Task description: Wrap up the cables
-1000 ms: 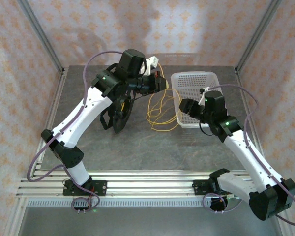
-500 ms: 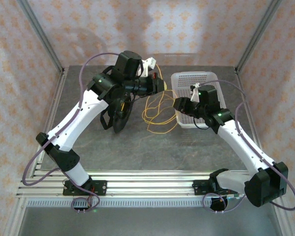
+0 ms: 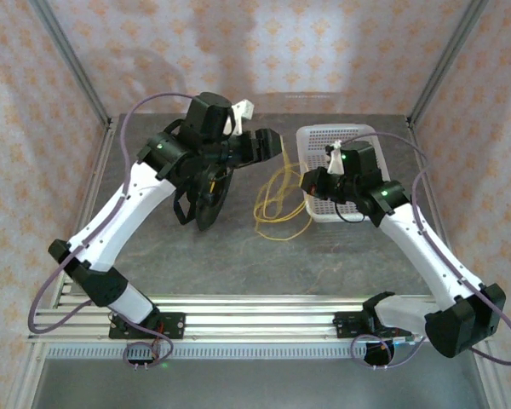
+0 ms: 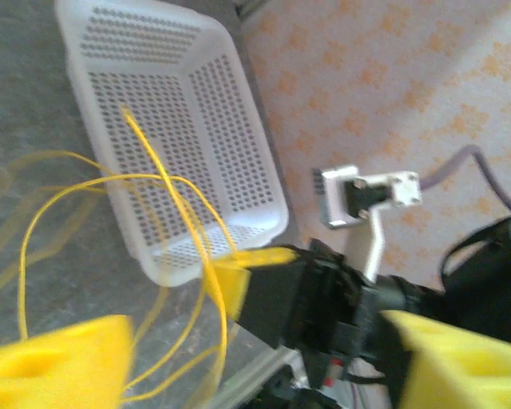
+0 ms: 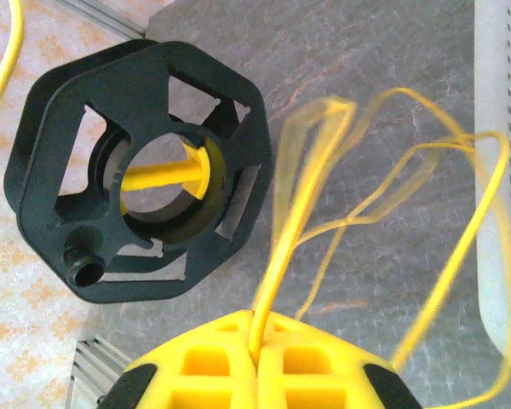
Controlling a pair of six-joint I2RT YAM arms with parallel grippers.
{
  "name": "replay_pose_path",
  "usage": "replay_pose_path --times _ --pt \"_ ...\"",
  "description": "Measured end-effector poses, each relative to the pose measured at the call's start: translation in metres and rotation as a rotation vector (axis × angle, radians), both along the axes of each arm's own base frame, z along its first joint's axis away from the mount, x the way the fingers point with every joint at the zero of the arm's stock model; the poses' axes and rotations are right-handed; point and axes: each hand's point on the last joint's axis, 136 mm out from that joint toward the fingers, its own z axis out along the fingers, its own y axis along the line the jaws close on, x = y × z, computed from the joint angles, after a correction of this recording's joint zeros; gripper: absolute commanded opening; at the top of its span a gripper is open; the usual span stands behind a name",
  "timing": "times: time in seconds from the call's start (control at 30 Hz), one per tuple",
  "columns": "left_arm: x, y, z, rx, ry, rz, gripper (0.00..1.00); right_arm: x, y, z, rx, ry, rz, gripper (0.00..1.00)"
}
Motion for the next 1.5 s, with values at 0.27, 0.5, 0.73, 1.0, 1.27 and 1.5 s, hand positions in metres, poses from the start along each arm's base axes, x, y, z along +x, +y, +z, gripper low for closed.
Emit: replay_pose_path --times 0.27,0.5,0.73,1.0,1.27,1.5 --pt "-0.016 0.06 0.025 0.102 -0.146 0.169 0.99 -0.019 0.009 -0.006 -0.088 0.106 -0.062 0.0" --pt "-0.031 0.148 0.024 0.292 -0.231 0.414 0.99 -0.03 0.03 -0.024 -0.205 0.179 -0.103 0.0" --pt "-0.026 0.223 -0.049 0.498 -0.073 0.56 0.99 -0.036 0.064 -0.023 -0.28 0.139 -0.068 0.0" --pt "-0.023 0.246 -0.126 0.401 0.16 0.533 0.99 -0.049 0.107 -0.009 -0.351 0.06 -0.002 0.0" --pt "-0.019 0.213 -0.14 0.244 0.179 0.402 0.99 -0.054 0.144 -0.004 -0.428 -0.019 0.051 0.0" --pt "-0.025 0.215 -0.136 0.237 0.153 0.413 0.99 -0.054 0.164 -0.007 -0.479 -0.045 0.078 0.0"
